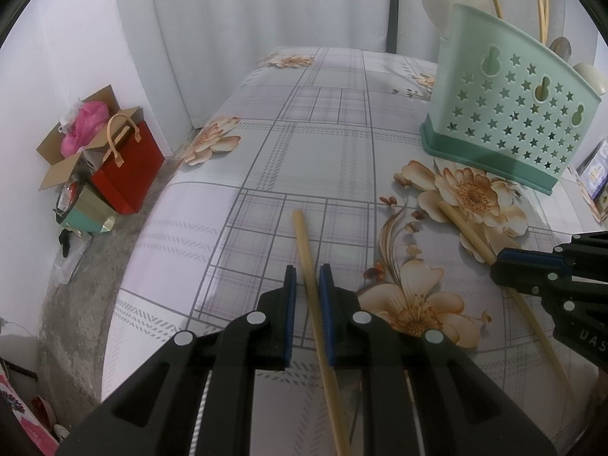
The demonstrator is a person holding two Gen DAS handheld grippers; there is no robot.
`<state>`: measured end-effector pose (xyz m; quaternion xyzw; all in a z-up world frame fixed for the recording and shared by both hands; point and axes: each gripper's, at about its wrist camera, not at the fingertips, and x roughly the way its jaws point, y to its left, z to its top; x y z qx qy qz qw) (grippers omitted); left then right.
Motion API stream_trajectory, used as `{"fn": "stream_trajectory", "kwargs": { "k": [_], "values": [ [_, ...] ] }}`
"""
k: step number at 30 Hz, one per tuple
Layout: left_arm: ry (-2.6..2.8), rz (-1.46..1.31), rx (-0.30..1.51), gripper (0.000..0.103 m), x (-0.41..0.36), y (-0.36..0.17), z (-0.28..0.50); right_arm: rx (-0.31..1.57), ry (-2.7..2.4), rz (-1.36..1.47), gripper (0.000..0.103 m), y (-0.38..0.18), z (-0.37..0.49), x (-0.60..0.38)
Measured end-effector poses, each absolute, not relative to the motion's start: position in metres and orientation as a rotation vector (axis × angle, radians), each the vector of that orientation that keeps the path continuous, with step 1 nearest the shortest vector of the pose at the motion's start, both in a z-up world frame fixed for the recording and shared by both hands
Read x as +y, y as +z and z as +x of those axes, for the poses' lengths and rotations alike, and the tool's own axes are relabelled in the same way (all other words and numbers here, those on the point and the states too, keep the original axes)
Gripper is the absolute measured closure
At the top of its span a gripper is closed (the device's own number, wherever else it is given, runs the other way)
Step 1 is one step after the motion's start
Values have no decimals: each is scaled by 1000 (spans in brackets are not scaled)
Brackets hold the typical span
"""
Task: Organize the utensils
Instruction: 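Lift the left tool's chopstick upright while the right tool holds its chopstick on the sheet, then insert the left tool's chopstick into the green holder and open the left tool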
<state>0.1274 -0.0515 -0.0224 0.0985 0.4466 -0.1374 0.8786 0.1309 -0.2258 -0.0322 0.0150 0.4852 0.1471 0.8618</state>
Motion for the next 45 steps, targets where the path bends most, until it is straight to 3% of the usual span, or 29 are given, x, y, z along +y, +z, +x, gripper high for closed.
{"fn": "stream_trajectory", "kwargs": {
  "k": [15,22,45],
  "values": [
    [-282,219,907,91,-52,-23,136,1017,304,31,98,-32,131,-226],
    [-320,132,896,97,-37,-22,148,1016,293,39,98,-32,131,-225],
    [-528,-290,588,97,25,79,117,995,313,83,99,-32,128,-236]
  ]
}}
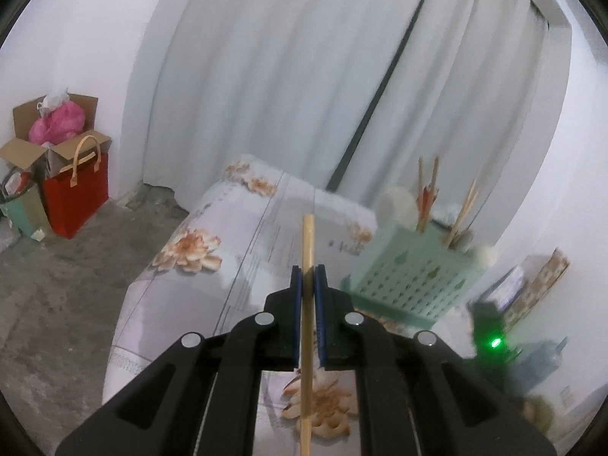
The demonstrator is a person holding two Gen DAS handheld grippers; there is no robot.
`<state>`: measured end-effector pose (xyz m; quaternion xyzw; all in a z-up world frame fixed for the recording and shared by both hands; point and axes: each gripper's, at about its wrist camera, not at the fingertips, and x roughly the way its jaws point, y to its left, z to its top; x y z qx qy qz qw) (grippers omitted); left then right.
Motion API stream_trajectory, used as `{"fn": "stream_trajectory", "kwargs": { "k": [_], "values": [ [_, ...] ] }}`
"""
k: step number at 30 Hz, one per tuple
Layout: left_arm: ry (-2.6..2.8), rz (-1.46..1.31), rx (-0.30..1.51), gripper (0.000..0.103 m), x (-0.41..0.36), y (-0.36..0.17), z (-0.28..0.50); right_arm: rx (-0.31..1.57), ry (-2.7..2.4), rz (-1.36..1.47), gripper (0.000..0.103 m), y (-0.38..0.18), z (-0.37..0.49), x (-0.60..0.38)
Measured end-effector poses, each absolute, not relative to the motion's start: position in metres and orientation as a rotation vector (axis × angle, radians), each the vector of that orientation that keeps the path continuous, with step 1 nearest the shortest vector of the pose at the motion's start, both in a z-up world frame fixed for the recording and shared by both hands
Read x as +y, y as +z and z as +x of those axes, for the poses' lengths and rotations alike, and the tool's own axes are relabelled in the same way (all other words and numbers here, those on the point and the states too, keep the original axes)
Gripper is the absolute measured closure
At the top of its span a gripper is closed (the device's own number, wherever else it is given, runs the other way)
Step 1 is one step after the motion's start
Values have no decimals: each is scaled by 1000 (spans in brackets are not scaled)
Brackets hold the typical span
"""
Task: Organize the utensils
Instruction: 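Insert the left tool's chopstick into the green holder and open the left tool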
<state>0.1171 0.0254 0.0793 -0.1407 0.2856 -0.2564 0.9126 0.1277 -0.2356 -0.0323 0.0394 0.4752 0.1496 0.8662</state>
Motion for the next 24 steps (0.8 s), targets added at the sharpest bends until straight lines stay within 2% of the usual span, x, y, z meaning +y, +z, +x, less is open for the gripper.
{"fn": "stream_trajectory", "kwargs": {
  "k": [6,12,19,24],
  "values": [
    [-567,-330,514,97,25,107,123,989,313,89,99,-32,124,-236],
    [-675,-362,374,97,5,163,141,982,308,97,99,-32,122,-237],
    [-789,-405,160,97,-46,234,163,978,310,119,99,-34,121,-244],
    [-815,-440,135,97,-89,244,190,984,311,118,99,-33,122,-246]
  ]
}}
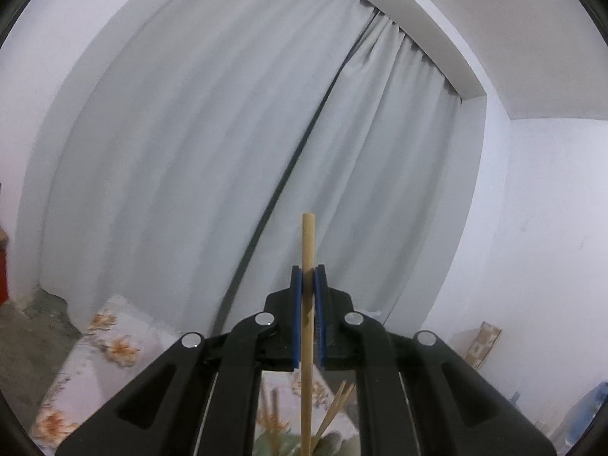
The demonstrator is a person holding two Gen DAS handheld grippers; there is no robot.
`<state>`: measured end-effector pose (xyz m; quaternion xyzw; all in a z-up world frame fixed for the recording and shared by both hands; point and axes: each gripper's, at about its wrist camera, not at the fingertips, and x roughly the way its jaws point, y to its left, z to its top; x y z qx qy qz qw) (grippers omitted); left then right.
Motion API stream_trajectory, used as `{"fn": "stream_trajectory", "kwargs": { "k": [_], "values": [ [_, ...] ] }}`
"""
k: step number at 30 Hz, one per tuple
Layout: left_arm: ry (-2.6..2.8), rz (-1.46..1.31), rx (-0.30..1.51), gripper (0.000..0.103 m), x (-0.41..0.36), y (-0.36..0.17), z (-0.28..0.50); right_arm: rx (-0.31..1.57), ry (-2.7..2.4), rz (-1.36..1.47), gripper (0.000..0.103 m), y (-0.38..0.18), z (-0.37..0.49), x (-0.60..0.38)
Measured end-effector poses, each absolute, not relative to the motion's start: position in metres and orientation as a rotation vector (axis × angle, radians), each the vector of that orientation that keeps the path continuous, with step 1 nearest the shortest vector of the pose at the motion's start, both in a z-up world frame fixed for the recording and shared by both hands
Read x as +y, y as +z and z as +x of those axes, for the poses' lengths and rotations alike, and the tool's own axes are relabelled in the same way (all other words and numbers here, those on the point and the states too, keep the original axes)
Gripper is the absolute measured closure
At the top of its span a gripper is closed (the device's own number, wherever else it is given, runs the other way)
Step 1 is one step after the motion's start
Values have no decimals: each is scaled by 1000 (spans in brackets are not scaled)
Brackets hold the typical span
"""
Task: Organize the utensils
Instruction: 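Insert the left tool's chopstick into the green holder and open the left tool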
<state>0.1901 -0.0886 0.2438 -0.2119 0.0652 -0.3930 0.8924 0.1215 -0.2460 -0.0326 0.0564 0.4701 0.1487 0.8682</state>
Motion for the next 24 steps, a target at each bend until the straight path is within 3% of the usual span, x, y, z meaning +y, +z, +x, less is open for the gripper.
{"fn": "stream_trajectory", "kwargs": {
  "k": [7,18,20,22,24],
  "values": [
    [-812,-436,176,97,-136,218,220,989,318,127,99,-32,125,-250],
    [-840,-400,356,96,-146,157,225,982,327,127,99,-33,122,-253],
    [-841,-389,376,89,-138,153,222,981,325,125,99,-32,121,-253],
    [-835,-384,386,71,-129,153,219,980,321,118,99,-32,120,-252],
    [-826,-397,381,68,-117,156,215,981,318,113,99,-32,119,-251]
  ]
}}
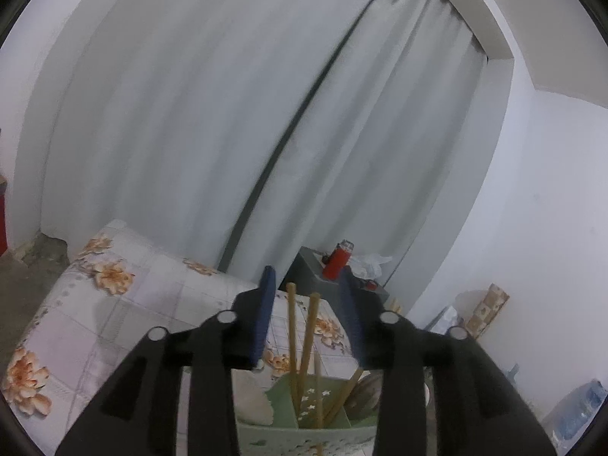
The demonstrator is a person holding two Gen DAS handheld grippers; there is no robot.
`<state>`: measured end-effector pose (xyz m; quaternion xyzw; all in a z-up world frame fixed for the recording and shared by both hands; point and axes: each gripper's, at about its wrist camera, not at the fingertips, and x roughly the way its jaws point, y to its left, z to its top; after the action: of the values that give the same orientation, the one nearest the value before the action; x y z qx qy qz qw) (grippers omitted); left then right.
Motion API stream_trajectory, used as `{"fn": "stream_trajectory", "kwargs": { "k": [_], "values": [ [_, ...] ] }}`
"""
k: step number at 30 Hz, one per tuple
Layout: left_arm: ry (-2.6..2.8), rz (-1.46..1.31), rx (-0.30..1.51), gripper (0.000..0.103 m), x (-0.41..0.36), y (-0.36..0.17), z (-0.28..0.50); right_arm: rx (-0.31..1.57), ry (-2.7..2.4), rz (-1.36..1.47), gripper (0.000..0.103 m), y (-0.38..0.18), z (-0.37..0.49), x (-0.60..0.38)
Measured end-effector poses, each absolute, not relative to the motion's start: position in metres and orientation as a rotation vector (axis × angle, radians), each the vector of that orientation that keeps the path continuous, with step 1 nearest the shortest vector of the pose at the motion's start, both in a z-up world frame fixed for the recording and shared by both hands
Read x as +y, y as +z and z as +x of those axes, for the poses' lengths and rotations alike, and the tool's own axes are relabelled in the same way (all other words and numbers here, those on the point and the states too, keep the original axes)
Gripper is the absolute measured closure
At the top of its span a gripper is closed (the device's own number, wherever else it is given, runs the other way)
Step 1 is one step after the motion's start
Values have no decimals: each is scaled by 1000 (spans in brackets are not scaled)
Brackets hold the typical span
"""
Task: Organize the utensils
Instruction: 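Insert the left tool's chopstick into the green holder and open the left tool, then lift the right tool's chopstick upright above the green holder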
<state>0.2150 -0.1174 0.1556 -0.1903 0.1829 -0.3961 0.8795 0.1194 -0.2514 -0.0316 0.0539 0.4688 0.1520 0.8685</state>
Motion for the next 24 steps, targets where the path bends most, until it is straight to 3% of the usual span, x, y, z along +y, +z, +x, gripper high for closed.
{"fn": "stream_trajectory", "kwargs": {
  "k": [3,15,19,24],
  "values": [
    [-791,-398,381,61,-93,159,208,987,313,109,99,-31,120,-250],
    [-551,-399,457,58,11,120,165,1010,299,70,95,-30,131,-236],
    [-501,-442,521,58,31,94,156,1029,296,58,78,-28,125,-233],
    [-489,-425,570,58,30,73,148,1032,286,31,74,-20,111,-236]
  ]
}}
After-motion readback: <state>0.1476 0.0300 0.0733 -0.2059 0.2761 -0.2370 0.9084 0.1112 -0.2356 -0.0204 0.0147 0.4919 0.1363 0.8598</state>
